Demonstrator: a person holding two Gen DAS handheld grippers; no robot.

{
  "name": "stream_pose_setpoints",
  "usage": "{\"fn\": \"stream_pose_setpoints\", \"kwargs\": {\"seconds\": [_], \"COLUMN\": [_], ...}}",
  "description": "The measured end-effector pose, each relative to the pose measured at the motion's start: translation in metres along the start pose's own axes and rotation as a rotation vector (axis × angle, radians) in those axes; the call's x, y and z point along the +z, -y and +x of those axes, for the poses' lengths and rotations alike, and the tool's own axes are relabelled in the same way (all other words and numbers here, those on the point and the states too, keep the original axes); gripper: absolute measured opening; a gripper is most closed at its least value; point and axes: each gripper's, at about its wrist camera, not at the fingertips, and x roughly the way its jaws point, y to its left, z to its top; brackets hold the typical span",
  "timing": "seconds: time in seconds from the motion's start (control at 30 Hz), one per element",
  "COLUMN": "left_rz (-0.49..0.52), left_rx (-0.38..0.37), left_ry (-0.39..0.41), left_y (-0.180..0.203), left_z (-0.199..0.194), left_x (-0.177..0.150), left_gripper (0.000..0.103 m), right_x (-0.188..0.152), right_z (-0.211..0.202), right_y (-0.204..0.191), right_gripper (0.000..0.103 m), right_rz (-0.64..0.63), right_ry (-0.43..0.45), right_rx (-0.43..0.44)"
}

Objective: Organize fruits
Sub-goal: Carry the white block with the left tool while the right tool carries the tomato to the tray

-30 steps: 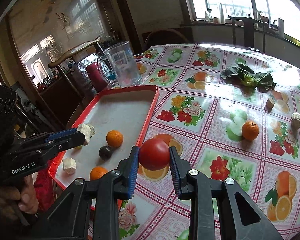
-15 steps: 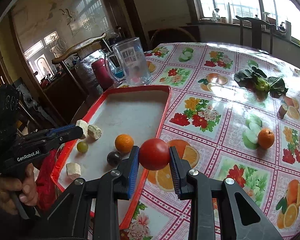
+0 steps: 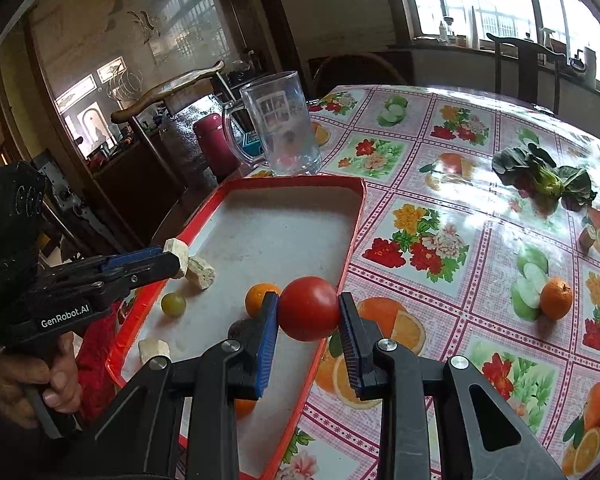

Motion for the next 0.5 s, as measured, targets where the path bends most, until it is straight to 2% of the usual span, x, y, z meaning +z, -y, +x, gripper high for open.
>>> {"fn": "stream_pose_setpoints", "kwargs": {"seconds": [0.5], "left_rz": [-0.026], "left_rx": [0.026], "left_ry": [-0.003], "left_y": [-0.025], "left_z": [0.013], "left_x": [0.016], "left_gripper": [0.025], "right_x": [0.029], "right_z": [0.029], "right_y": [-0.013], "right_gripper": [0.030], "right_rz": [-0.026], "right_ry": [-0.008], "right_rx": [0.029]}}
